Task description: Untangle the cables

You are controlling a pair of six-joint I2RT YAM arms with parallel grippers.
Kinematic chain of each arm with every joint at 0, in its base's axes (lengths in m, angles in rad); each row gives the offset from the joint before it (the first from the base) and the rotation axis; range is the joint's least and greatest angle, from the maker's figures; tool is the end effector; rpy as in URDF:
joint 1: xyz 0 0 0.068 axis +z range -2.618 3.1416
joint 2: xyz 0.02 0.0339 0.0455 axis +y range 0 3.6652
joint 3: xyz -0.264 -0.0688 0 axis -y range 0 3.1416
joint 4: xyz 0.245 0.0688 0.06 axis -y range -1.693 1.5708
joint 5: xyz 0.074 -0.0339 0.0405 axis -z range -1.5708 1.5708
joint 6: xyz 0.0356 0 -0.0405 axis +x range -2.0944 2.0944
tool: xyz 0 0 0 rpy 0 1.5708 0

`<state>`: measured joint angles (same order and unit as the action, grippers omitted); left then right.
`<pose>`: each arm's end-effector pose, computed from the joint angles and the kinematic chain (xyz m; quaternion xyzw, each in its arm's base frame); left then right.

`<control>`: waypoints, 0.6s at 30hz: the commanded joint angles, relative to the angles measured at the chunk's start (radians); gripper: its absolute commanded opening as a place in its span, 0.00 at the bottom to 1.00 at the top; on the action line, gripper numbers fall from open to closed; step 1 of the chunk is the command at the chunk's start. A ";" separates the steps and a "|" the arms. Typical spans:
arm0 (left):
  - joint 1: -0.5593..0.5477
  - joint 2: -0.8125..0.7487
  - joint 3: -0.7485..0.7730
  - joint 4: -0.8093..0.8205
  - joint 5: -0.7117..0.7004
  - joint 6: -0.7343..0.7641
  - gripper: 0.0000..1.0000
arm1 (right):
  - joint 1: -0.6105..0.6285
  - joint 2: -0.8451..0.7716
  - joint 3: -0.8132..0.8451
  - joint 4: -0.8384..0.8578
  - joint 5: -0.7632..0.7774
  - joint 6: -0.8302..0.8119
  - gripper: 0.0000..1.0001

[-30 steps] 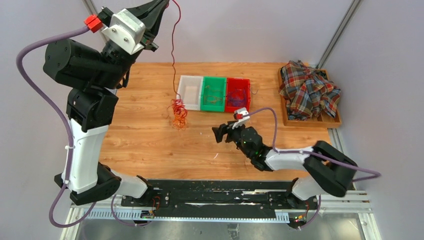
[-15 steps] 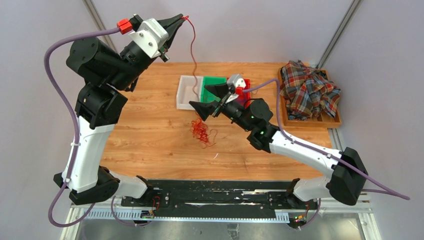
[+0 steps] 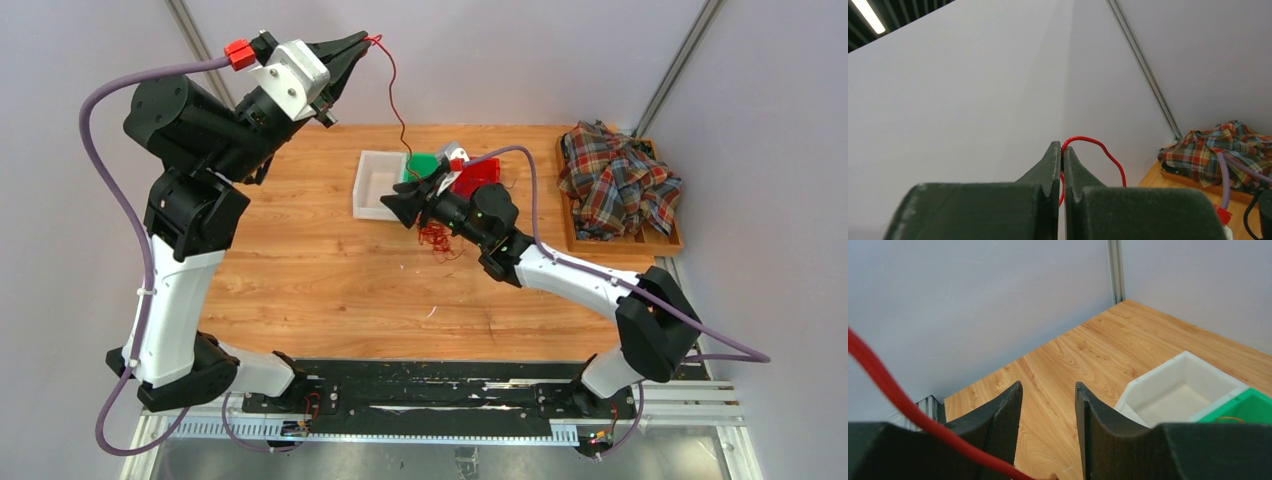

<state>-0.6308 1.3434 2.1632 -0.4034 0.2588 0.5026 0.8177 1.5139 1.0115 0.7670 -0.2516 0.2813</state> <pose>0.1424 -0.1153 0.6346 0.3817 0.3985 -0.1235 0.8248 0.2352 0.2638 0.3401 -0.2558 0.5549 0.4765 0.6321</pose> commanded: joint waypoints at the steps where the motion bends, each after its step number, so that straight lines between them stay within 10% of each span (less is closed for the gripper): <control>1: -0.007 0.000 0.044 0.056 0.016 -0.038 0.00 | 0.000 0.034 0.006 0.097 0.004 0.081 0.38; 18: -0.014 0.052 0.155 0.161 -0.024 -0.231 0.00 | 0.123 0.187 -0.081 0.106 0.142 -0.020 0.30</control>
<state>-0.6327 1.4055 2.2711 -0.3538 0.2508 0.3355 0.8780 1.7046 0.9813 0.8833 -0.1913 0.3584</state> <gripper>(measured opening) 0.020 0.301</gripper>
